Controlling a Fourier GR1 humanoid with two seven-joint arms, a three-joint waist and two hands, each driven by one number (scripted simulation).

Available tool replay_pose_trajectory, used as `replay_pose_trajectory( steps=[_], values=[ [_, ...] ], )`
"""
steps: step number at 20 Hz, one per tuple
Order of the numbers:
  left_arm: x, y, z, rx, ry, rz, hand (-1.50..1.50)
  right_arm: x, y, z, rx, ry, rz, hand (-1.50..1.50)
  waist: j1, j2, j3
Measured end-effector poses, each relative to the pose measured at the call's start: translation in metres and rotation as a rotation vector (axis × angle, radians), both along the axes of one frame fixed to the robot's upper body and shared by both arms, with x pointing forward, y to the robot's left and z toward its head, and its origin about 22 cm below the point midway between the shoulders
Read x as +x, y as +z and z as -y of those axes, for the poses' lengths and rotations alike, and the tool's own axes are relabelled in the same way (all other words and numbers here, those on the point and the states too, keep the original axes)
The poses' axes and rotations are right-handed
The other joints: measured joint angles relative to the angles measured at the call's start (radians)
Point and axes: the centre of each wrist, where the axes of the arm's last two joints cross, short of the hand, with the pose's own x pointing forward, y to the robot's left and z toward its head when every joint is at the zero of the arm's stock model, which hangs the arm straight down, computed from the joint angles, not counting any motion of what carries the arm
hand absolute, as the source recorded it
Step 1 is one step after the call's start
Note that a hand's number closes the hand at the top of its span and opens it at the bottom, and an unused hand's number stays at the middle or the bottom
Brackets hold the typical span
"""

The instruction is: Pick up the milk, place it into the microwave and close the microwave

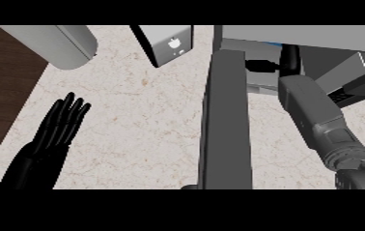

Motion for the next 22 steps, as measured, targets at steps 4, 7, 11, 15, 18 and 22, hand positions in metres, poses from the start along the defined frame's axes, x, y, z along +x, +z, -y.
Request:
replay_pose_trajectory(
  steps=[4, 7, 11, 15, 18, 22],
  values=[
    [0.0, -0.002, 0.002, 0.004, -0.012, -0.01, -1.5, -0.008, -0.015, -0.002, 0.028, 0.015, -0.01, -1.5, -0.015, -0.008, -0.001],
    [0.0, -0.005, 0.002, 0.006, -0.028, -0.022, -1.5, -0.016, -0.029, -0.001, 0.056, 0.039, -0.005, -1.5, -0.028, -0.013, -0.001],
    [0.003, -0.013, 0.007, 0.006, -0.055, -0.043, -1.5, -0.027, -0.045, 0.0, 0.116, 0.104, -0.003, -1.5, -0.044, -0.019, -0.001],
    [0.008, -0.021, 0.016, 0.017, -0.101, -0.069, -1.5, -0.039, -0.064, -0.004, 0.178, 0.16, -0.006, -1.5, -0.064, -0.028, -0.002],
    [0.019, -0.025, 0.018, 0.045, -0.153, -0.075, -1.5, -0.049, -0.077, -0.011, 0.218, 0.192, -0.004, -1.5, -0.082, -0.035, -0.003],
    [0.025, -0.029, 0.028, 0.092, -0.233, -0.088, 1.5, -0.065, -0.096, -0.015, 0.257, 0.204, 0.006, -1.5, -0.097, -0.043, -0.004]
  ],
)
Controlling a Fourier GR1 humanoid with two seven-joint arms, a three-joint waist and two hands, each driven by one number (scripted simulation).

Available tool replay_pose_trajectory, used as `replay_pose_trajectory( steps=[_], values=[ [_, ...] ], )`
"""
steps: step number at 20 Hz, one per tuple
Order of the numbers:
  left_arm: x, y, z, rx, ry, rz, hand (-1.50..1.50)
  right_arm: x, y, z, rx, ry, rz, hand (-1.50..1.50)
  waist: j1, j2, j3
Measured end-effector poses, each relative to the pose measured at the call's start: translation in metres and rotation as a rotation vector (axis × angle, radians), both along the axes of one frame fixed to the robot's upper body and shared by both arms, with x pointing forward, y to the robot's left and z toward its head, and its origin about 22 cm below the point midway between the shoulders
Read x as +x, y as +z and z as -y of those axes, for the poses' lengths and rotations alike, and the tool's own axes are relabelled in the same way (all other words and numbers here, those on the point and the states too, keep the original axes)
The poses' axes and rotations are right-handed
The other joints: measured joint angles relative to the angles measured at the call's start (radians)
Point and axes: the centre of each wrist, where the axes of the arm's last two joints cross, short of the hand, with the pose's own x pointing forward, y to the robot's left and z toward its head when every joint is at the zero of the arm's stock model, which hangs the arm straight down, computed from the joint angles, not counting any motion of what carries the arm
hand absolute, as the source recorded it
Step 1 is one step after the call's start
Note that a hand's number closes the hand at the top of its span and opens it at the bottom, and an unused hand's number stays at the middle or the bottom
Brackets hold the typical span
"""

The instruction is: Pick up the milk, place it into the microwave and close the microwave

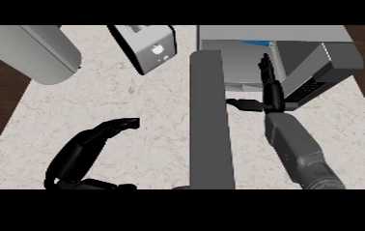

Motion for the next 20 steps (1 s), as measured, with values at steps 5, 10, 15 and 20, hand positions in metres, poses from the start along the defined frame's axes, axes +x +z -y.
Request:
replay_pose_trajectory(
  steps=[5, 10, 15, 20],
  values=[
    [0.01, -0.012, 0.011, 0.063, -0.059, -0.009, 1.5, -0.017, -0.016, 0.002, 0.008, 0.029, 0.006, -1.5, -0.026, -0.012, -0.002],
    [0.02, -0.021, 0.028, 0.1, -0.083, -0.035, 1.5, -0.041, -0.031, 0.011, 0.017, 0.06, 0.007, -1.5, -0.044, -0.018, -0.003],
    [0.033, -0.031, 0.05, 0.19, -0.158, -0.046, 1.5, -0.064, -0.038, 0.024, 0.01, 0.079, 0.014, -1.5, -0.059, -0.021, -0.004],
    [0.033, -0.048, 0.079, 0.247, -0.245, -0.08, 1.5, -0.096, -0.039, 0.038, 0.0, 0.084, 0.034, -1.5, -0.067, -0.022, -0.004]
  ],
)
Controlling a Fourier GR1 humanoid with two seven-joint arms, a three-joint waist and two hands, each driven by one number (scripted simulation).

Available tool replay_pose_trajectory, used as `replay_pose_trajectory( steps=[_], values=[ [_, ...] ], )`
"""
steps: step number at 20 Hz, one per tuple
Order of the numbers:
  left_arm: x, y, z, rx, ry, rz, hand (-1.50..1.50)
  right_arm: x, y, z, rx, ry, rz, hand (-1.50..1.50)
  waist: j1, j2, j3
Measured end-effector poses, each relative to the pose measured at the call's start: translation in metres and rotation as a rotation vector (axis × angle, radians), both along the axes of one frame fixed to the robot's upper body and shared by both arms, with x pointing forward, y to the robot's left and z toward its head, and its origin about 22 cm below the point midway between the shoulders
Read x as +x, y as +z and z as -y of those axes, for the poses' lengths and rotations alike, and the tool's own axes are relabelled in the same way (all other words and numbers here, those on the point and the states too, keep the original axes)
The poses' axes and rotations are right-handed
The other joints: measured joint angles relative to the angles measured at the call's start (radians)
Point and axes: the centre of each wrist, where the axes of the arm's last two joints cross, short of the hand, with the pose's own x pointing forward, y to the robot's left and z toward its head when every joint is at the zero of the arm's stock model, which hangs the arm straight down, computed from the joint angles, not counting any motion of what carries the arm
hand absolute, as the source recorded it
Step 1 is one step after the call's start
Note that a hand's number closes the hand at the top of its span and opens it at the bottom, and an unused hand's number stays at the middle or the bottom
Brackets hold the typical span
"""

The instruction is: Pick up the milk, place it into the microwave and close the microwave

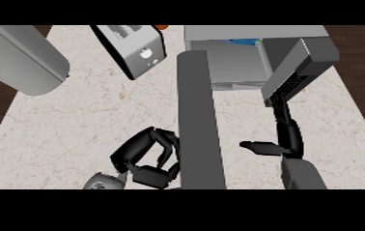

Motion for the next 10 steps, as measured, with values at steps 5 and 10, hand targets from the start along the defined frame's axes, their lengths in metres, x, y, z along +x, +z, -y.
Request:
replay_pose_trajectory(
  steps=[5, 10],
  values=[
    [-0.005, -0.021, 0.026, 0.004, -0.078, -0.032, 1.5, -0.03, 0.019, 0.016, 0.003, -0.011, 0.029, -1.5, -0.003, 0.001, 0.0],
    [-0.013, -0.033, 0.057, 0.038, -0.141, -0.017, 1.5, -0.061, 0.049, 0.031, 0.007, -0.029, 0.065, -1.5, -0.005, 0.004, 0.0]
  ],
)
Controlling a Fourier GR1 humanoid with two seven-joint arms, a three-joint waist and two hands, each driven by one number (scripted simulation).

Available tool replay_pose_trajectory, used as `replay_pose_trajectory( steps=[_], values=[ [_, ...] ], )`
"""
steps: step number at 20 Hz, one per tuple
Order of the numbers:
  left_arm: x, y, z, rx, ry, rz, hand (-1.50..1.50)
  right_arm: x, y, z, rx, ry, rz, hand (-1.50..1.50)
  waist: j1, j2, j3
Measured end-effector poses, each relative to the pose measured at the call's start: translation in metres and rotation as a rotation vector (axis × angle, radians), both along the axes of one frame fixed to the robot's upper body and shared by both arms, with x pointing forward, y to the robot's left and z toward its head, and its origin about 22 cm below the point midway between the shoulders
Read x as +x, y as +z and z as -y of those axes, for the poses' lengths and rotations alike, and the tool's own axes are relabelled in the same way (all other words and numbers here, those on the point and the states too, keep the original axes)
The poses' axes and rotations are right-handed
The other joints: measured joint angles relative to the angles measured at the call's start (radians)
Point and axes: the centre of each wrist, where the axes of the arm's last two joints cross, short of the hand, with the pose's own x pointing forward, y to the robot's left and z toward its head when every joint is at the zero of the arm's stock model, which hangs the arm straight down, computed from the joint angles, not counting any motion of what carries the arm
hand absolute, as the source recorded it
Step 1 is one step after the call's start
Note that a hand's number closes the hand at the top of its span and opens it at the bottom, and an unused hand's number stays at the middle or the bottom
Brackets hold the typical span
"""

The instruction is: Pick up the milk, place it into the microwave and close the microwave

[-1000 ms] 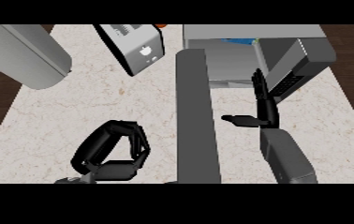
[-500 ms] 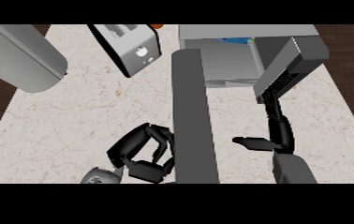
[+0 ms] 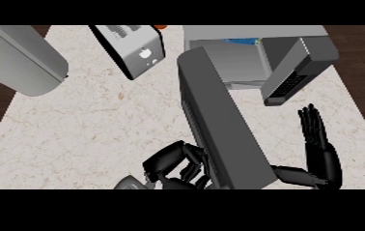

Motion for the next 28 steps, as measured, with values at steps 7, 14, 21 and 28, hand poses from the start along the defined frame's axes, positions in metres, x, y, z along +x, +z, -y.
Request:
replay_pose_trajectory(
  steps=[7, 14, 21, 28],
  values=[
    [-0.007, -0.006, 0.043, 0.032, 0.041, 0.03, 1.5, -0.028, 0.04, 0.008, 0.036, 0.049, 0.033, -1.5, -0.021, 0.008, 0.0],
    [-0.009, -0.004, 0.062, -0.007, 0.177, 0.031, 1.5, -0.032, 0.073, 0.018, 0.065, 0.131, 0.069, -1.5, -0.055, 0.018, -0.001],
    [0.003, 0.013, 0.076, -0.095, 0.274, 0.069, 1.5, -0.028, 0.103, 0.014, 0.058, 0.29, 0.099, -1.5, -0.099, 0.028, -0.003],
    [0.026, 0.033, 0.086, -0.143, 0.356, 0.084, 1.5, -0.026, 0.123, 0.01, 0.056, 0.41, 0.115, -1.5, -0.159, 0.04, -0.003]
  ],
)
